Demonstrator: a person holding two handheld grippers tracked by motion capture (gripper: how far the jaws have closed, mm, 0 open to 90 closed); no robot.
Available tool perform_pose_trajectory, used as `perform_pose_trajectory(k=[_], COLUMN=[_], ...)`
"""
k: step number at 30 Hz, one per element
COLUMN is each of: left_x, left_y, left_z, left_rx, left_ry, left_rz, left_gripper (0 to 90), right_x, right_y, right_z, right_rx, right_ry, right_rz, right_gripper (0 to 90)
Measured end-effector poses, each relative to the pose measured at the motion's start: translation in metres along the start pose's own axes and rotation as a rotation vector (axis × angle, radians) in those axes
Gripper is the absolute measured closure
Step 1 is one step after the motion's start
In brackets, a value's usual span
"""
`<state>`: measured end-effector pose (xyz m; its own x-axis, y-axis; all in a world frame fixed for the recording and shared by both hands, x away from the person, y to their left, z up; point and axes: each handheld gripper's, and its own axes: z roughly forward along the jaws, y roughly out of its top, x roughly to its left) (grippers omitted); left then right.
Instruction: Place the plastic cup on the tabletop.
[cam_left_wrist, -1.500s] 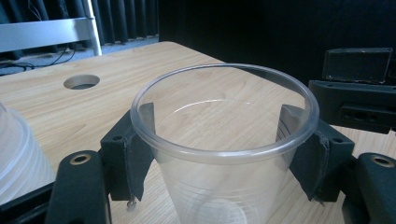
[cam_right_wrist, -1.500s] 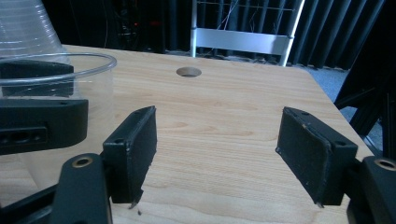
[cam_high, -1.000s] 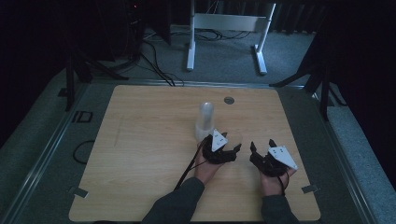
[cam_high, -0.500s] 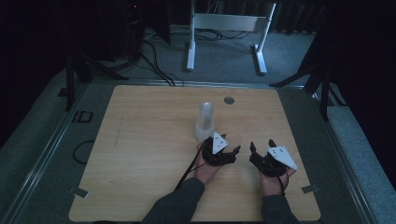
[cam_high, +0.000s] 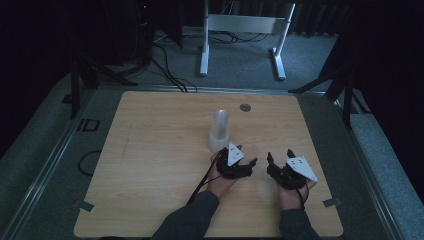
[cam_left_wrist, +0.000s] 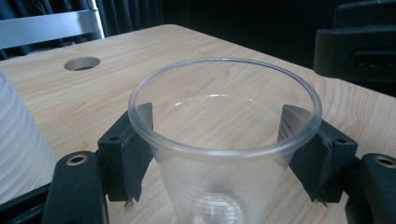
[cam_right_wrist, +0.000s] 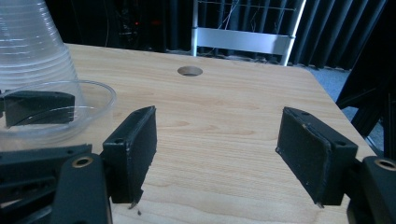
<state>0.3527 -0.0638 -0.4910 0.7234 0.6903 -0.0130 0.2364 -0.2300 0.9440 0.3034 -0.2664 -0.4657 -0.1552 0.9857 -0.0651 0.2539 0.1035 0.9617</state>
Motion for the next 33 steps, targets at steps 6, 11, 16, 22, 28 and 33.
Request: perform_pose_trajectory(k=[6, 11, 16, 22, 28, 33], left_x=[-0.001, -0.001, 0.001, 0.001, 0.002, 0.003], left_y=[-0.001, -0.002, -0.002, -0.003, -0.005, -0.006], left_z=[-0.001, -0.002, -0.001, -0.003, -0.008, -0.011], left_rx=[0.014, 0.03, 0.049, 0.063, 0.06, 0.06], left_ry=[-0.003, -0.016, -0.024, -0.039, -0.037, -0.035], left_rz=[-0.001, -0.004, -0.021, -0.03, -0.03, -0.035], left_gripper=[25.0, 23.2, 19.3, 15.3, 15.2, 15.2], right_x=[0.0, 0.0, 0.0, -0.001, -0.001, -0.001], right_y=[0.0, 0.0, 0.0, 0.0, 0.0, 0.0], right_z=[0.0, 0.0, -0.001, -0.001, -0.001, -0.001], right_rx=[-0.002, -0.002, -0.001, -0.005, -0.005, -0.005], right_ry=[-0.002, -0.001, -0.003, -0.007, -0.007, -0.007], right_rz=[0.0, -0.001, 0.001, 0.003, 0.004, 0.003], right_gripper=[28.3, 28.3, 28.3, 28.3, 28.2, 28.2])
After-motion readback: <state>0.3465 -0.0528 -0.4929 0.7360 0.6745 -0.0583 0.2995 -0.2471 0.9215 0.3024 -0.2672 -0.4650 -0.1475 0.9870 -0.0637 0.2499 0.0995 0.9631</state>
